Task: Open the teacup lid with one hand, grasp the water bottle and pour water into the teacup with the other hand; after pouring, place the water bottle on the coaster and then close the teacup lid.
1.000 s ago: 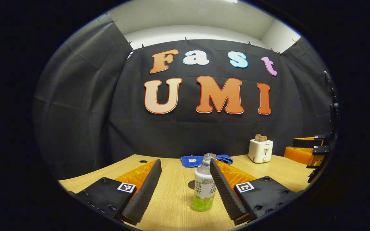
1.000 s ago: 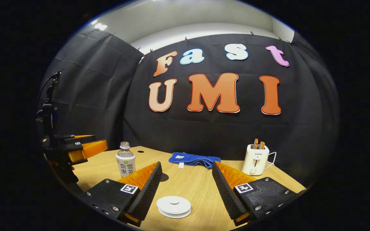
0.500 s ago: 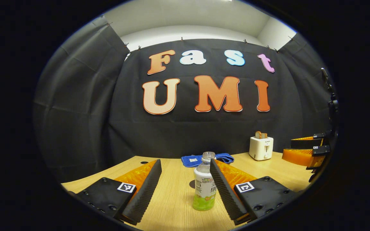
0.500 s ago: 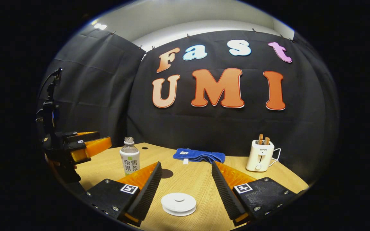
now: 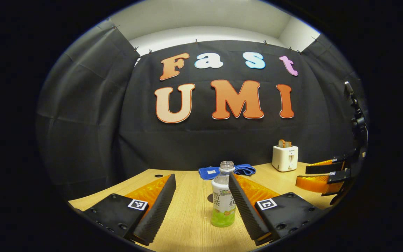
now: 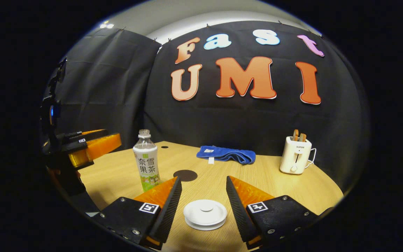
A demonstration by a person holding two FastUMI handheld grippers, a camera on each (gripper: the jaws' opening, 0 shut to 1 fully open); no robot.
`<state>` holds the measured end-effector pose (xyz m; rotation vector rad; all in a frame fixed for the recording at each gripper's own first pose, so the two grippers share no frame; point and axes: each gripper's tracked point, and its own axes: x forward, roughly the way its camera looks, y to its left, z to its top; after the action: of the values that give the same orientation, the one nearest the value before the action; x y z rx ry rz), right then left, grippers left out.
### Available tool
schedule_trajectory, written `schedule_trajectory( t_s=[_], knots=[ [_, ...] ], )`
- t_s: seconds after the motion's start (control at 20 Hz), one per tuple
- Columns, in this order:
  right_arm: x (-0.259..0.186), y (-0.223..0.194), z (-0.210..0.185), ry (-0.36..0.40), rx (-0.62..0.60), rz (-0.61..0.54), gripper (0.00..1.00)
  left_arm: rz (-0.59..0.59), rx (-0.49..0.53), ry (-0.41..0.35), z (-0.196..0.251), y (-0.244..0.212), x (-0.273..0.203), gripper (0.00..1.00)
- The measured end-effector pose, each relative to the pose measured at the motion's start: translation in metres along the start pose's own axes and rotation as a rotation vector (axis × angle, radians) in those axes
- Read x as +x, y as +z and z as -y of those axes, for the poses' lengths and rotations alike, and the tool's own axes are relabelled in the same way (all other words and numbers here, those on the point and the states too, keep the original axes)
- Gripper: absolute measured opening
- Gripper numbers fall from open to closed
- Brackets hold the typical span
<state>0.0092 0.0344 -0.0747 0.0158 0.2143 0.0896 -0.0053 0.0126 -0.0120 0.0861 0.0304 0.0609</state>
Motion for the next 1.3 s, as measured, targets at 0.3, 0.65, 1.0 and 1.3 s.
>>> schedule_trajectory(
  t_s=[0.3, 0.65, 1.0, 1.3],
  knots=[
    [0.012, -0.03, -0.002, -0.008, -0.031, -0.106, 0.63, -0.013, 0.008, 0.003, 0.001, -0.005, -0.002, 0.96],
    [0.02, -0.047, 0.0, -0.013, -0.01, -0.163, 0.52, -0.016, 0.035, -0.016, 0.009, -0.009, 0.0, 0.97],
    [0.025, -0.066, 0.005, -0.026, 0.005, -0.238, 0.42, -0.027, 0.035, -0.023, 0.012, -0.013, 0.005, 0.97],
    [0.026, -0.062, 0.007, -0.026, -0.015, -0.229, 0.31, -0.04, 0.025, -0.027, 0.014, -0.018, 0.009, 0.97]
  ],
)
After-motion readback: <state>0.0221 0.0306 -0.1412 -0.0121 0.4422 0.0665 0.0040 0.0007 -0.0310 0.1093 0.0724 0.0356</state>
